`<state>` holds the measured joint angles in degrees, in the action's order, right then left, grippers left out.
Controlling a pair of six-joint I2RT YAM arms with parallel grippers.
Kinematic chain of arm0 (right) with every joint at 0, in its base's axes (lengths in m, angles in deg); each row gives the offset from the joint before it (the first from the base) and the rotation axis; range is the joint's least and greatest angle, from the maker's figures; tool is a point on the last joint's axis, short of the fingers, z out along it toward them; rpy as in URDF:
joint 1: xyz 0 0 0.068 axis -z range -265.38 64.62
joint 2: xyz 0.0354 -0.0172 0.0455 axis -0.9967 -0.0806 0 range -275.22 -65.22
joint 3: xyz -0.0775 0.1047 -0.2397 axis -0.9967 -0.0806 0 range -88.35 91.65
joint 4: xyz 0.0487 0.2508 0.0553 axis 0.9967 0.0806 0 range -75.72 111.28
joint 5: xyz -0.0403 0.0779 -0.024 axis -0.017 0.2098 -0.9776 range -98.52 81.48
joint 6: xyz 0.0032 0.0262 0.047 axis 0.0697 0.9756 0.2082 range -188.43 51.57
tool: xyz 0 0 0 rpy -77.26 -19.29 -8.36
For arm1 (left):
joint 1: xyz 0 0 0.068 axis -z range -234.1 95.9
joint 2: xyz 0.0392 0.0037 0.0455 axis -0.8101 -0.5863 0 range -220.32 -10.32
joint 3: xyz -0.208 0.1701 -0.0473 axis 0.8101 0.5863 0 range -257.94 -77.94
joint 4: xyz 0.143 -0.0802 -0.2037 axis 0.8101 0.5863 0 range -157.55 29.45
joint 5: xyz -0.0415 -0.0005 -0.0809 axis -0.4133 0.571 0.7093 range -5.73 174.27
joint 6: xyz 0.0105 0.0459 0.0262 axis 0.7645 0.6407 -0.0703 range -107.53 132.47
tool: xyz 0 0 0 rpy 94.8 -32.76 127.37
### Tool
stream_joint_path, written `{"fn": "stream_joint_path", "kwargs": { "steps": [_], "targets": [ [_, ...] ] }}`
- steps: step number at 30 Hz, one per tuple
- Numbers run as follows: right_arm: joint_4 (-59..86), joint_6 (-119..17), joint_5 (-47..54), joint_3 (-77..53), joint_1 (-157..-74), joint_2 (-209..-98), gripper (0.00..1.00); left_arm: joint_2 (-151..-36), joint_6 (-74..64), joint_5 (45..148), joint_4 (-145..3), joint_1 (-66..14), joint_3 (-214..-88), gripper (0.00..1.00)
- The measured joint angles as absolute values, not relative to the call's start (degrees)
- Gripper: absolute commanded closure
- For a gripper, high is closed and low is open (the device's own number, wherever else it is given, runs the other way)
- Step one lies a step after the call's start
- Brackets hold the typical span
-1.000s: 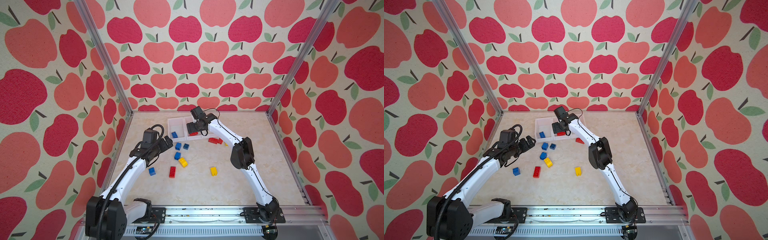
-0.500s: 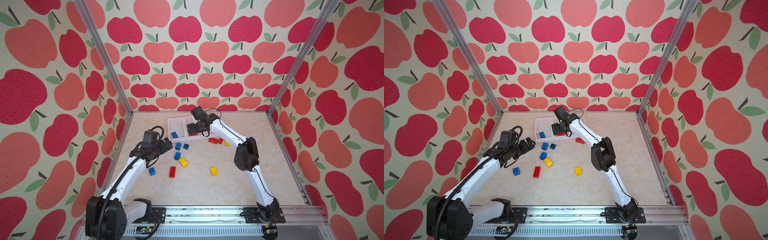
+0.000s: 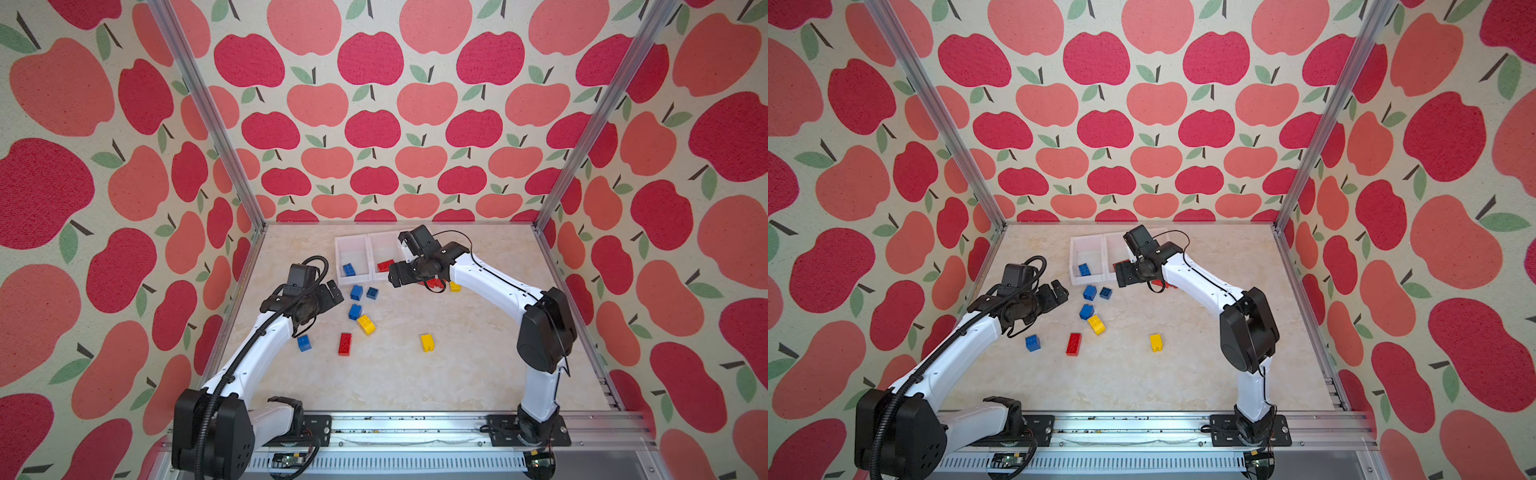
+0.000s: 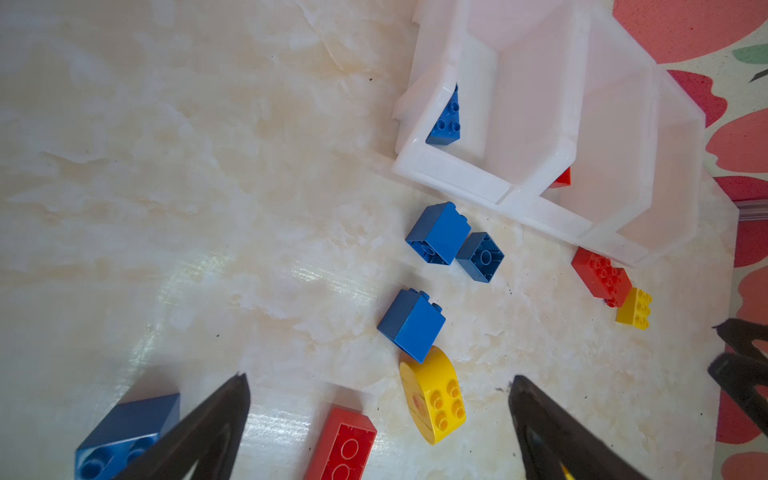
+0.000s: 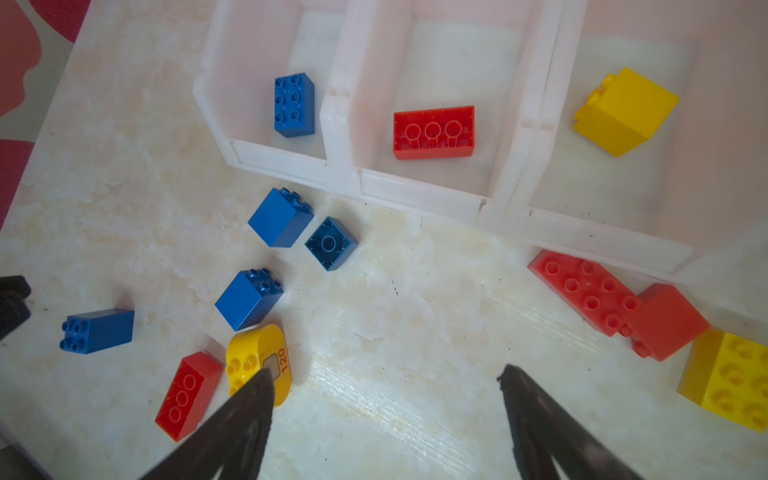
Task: Sort the legos into containers by color
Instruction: Pick up the lego from the middle-left of the table.
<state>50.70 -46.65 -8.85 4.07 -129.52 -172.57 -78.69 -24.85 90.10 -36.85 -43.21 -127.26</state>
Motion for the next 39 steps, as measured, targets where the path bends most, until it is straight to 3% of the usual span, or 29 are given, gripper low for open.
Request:
{"fn": "stream_joint_path", "kwargs": {
  "steps": [13, 26, 39],
  "targets": [
    [48.8, -42.5, -8.0, -13.0, -129.5, -160.9, 0.1, -78.5, -24.6, 86.1, -26.0, -45.8, -127.5, 0.17],
    [48.6, -41.3, -7.9, -14.5, -128.9, -157.4, 0.09, -79.7, -24.7, 82.8, -23.2, -49.3, -123.4, 0.33],
    [48.6, -40.9, -7.9, -15.6, -128.3, -155.4, 0.09, -83.7, -24.7, 82.2, -25.2, -50.4, -118.8, 0.39]
  ]
}}
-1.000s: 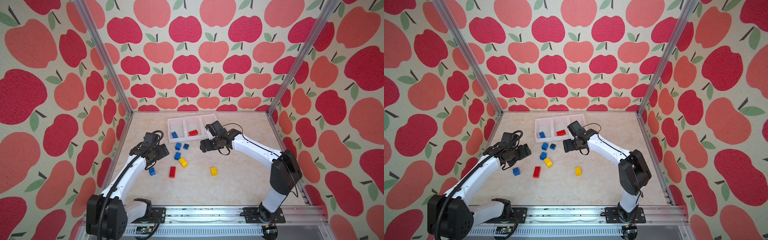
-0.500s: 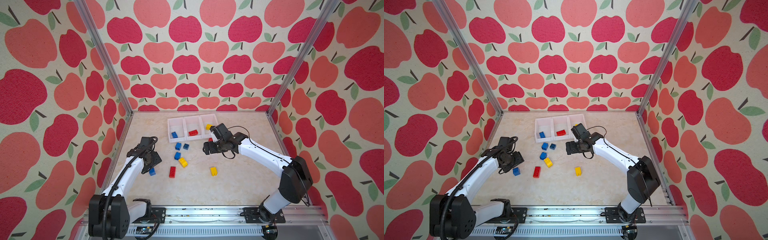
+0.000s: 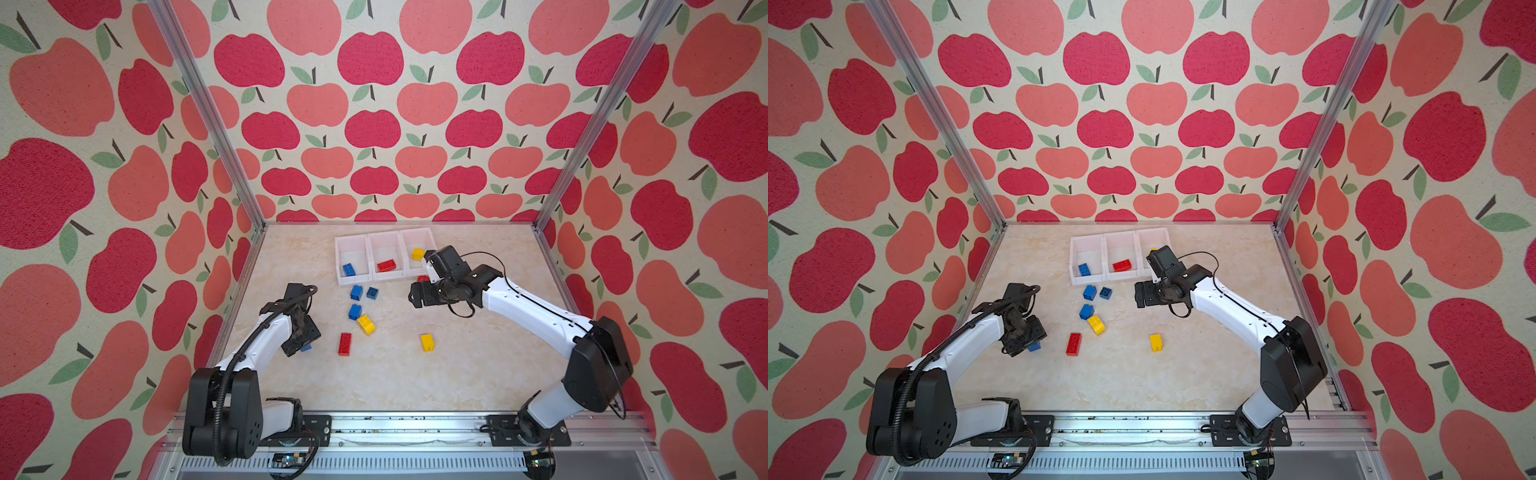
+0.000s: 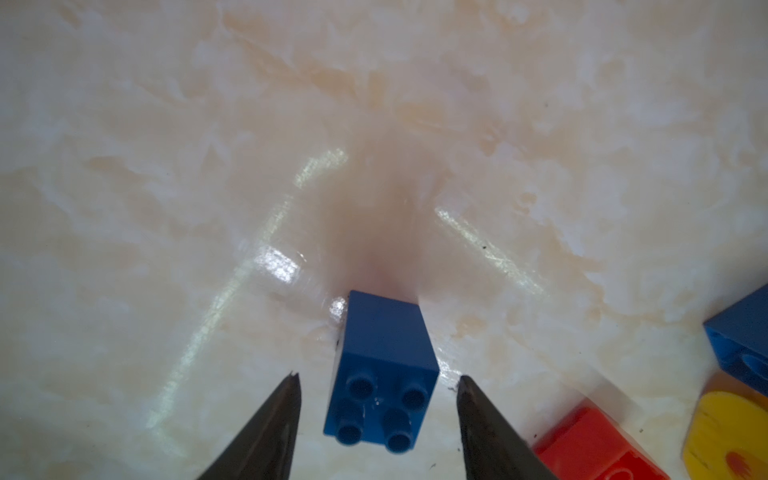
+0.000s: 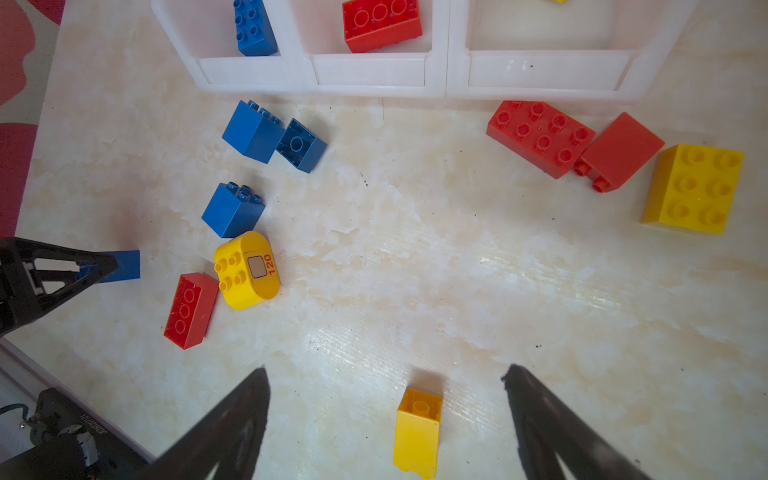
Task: Sort the legos into containers by color
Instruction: Pick up the lego from the middle-left of the table.
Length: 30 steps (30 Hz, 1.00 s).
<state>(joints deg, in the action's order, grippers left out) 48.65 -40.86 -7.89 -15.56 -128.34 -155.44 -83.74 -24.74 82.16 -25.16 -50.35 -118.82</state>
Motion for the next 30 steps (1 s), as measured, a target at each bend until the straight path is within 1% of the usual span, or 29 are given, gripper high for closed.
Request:
{"fn": "stream_joint_path", "kwargs": {
  "steps": [4, 14, 18, 24, 30],
  "targets": [
    [48.7, -40.8, -7.8, -16.0, -127.9, -155.4, 0.09, -85.1, -24.7, 82.2, -26.6, -50.5, -118.4, 0.45],
    [48.7, -40.6, -7.8, -16.9, -127.4, -154.1, 0.09, -86.1, -24.7, 83.3, -28.0, -50.5, -118.0, 0.67],
    [48.7, -40.4, -7.8, -17.7, -127.0, -153.7, 0.09, -86.1, -24.5, 83.4, -28.0, -50.5, -118.0, 0.71],
    [48.8, -39.9, -7.8, -19.1, -126.9, -152.8, 0.09, -85.6, -24.6, 83.4, -27.8, -49.6, -118.1, 0.72],
    [48.6, -39.3, -7.8, -21.3, -126.7, -150.9, 0.09, -83.9, -24.6, 81.8, -26.6, -43.8, -122.9, 0.72]
  ]
}}
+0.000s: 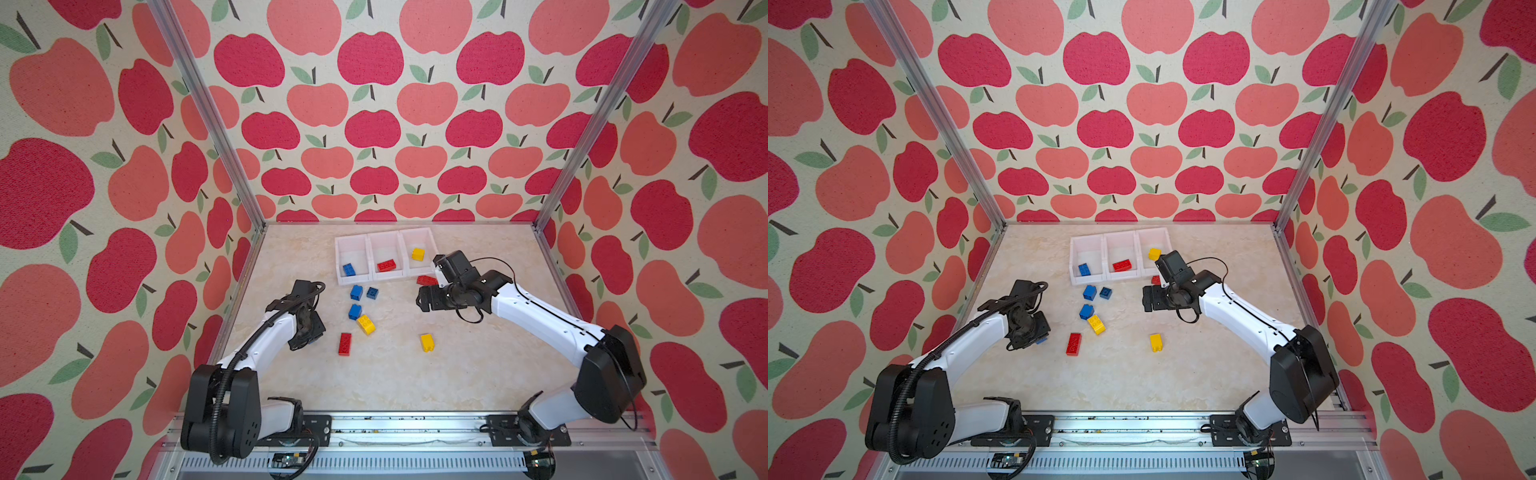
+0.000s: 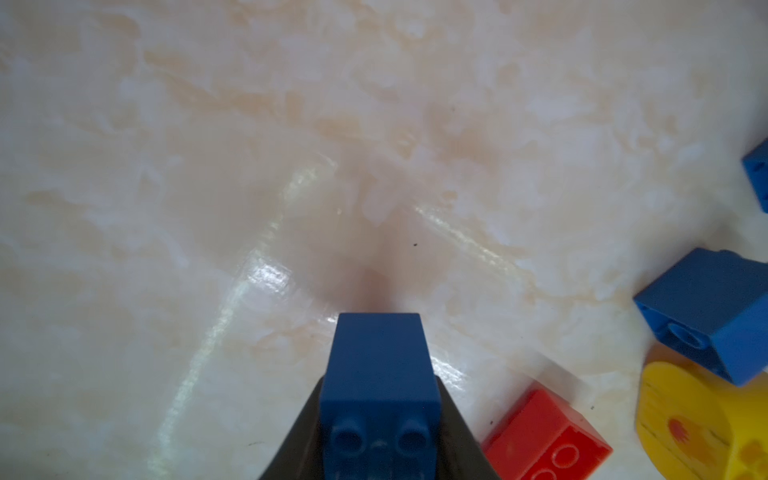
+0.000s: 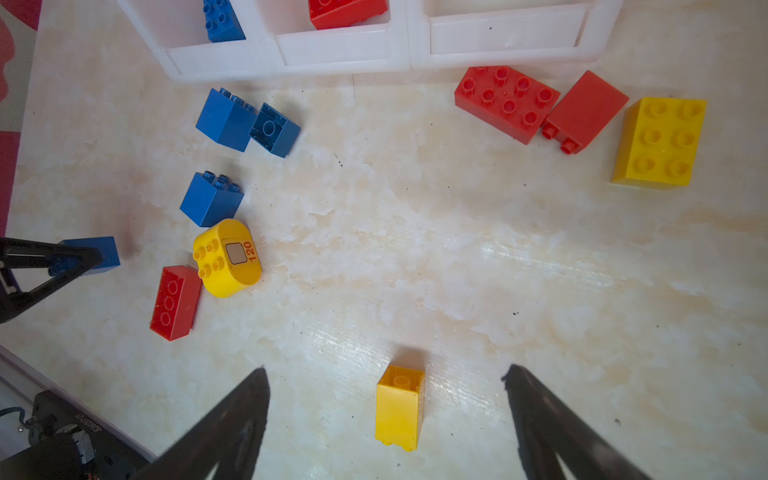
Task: Sort the legos into containers by color
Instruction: Pick up the lego from the middle-left of the table, then place the lego in the container.
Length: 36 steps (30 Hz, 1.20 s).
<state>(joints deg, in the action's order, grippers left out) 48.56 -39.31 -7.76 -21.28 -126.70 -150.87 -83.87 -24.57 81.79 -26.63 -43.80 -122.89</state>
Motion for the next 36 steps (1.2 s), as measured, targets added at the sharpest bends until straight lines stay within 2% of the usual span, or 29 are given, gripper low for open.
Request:
{"fn": "stream_joint_path", "kwargs": {
  "steps": [6, 14, 25, 36],
  "targets": [
    [48.6, -38.3, -7.8, -23.7, -126.3, -149.6, 0.09, -85.7, -23.8, 79.0, -27.7, -37.0, -133.2, 0.72],
    [48.6, -37.4, -8.0, -24.7, -126.2, -148.2, 0.09, -97.5, -18.2, 78.0, -32.6, -32.6, -146.8, 0.72],
    [48.6, -36.8, -8.9, -25.6, -126.2, -146.2, 0.09, -113.3, -9.3, 78.3, -37.9, -32.5, -162.2, 0.72],
    [48.8, -36.7, -10.1, -26.5, -126.1, -144.0, 0.08, -123.7, -7.3, 81.9, -40.2, -35.5, -169.5, 0.71]
  ]
}}
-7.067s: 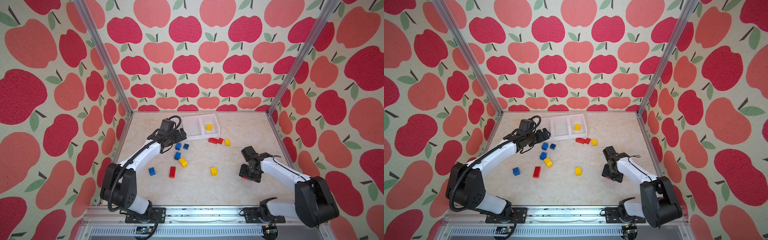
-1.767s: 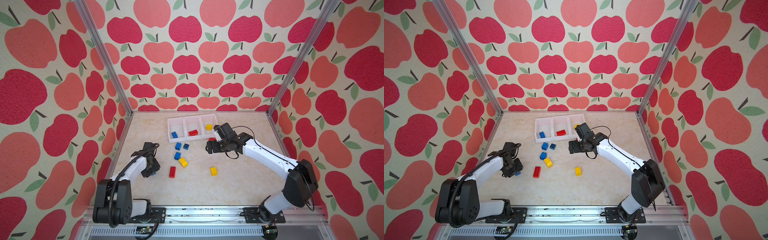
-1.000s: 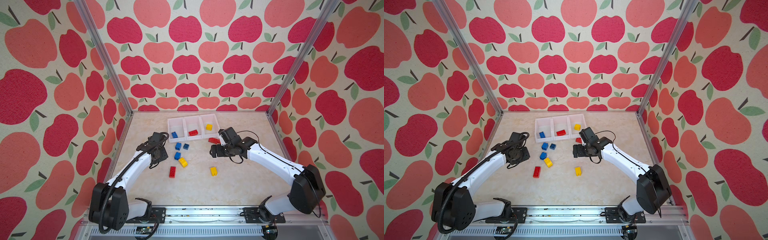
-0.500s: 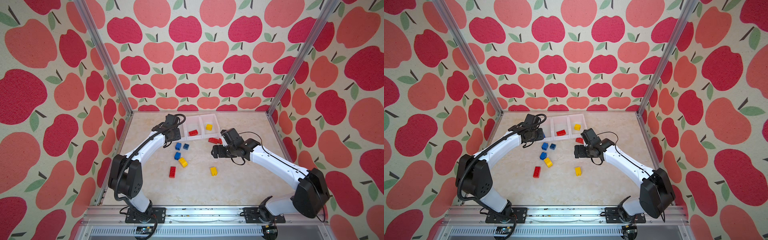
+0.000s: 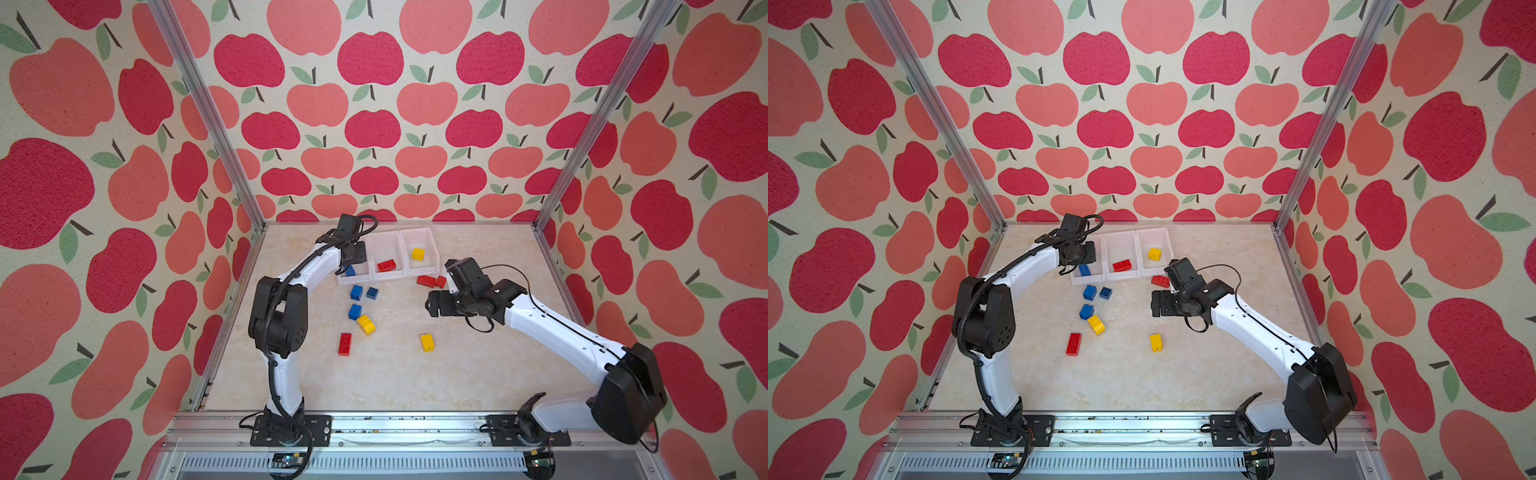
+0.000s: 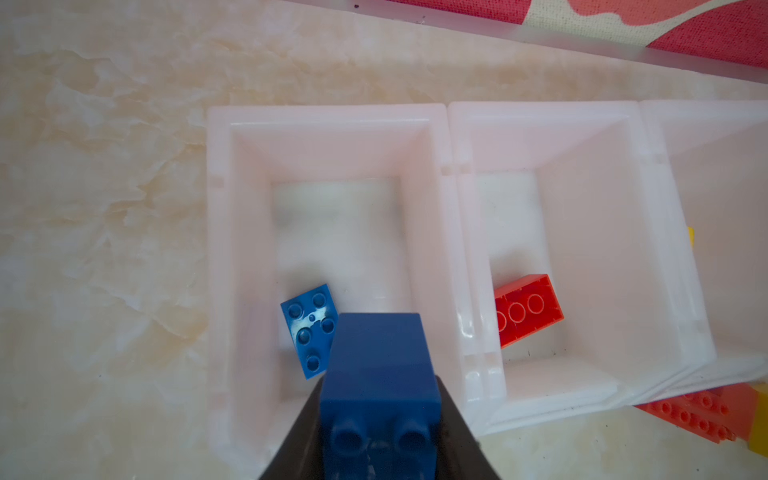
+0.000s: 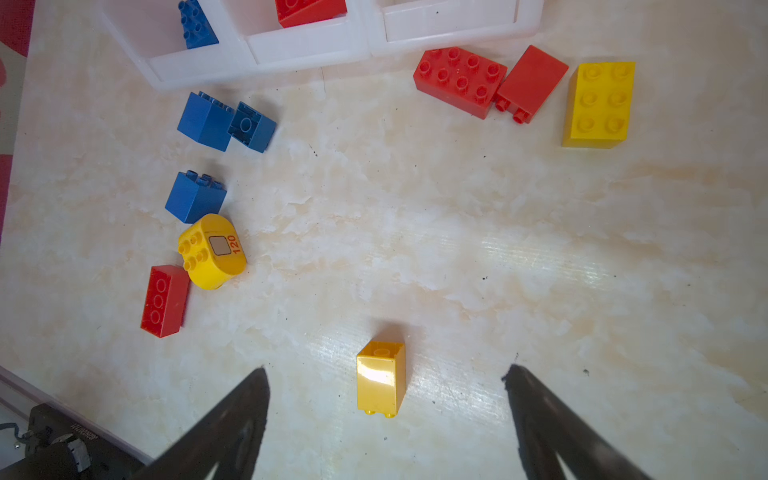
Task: Sort the legos into containers by color
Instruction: Place the lego in the container, then pick up the lego from the center of the table.
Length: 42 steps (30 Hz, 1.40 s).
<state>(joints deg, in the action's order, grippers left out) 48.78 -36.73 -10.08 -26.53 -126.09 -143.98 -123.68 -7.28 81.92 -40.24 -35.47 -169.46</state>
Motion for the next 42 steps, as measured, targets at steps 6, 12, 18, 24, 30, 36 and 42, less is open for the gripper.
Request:
{"fn": "stream_joint_path", "kwargs": {
  "steps": [6, 12, 18, 24, 30, 36, 42],
  "targets": [
    [48.8, -36.4, -10.1, -27.1, -126.1, -143.3, 0.08, -125.3, -6.9, 82.8, -40.3, -35.5, -170.4, 0.48],
    [48.8, -36.4, -10.2, -27.2, -125.7, -143.3, 0.08, -125.5, -6.4, 82.8, -40.3, -35.4, -170.5, 0.44],
    [48.8, -36.4, -10.1, -27.2, -125.7, -143.3, 0.08, -125.5, -6.4, 83.3, -40.3, -35.4, -170.5, 0.41],
    [48.8, -36.3, -10.1, -27.2, -125.7, -143.3, 0.08, -123.3, -6.2, 84.1, -40.4, -35.4, -169.6, 0.37],
    [48.8, -35.7, -10.1, -27.2, -125.9, -143.9, 0.08, -115.6, -8.6, 85.4, -41.8, -35.4, -164.4, 0.29],
    [49.2, -35.1, -10.6, -27.2, -128.3, -146.6, 0.1, -107.8, -12.1, 87.2, -45.1, -35.4, -156.8, 0.24],
    [49.8, -34.2, -11.3, -27.3, -131.2, -150.6, 0.14, -101.5, -15.1, 88.9, -47.2, -35.5, -148.8, 0.21]
  ]
}}
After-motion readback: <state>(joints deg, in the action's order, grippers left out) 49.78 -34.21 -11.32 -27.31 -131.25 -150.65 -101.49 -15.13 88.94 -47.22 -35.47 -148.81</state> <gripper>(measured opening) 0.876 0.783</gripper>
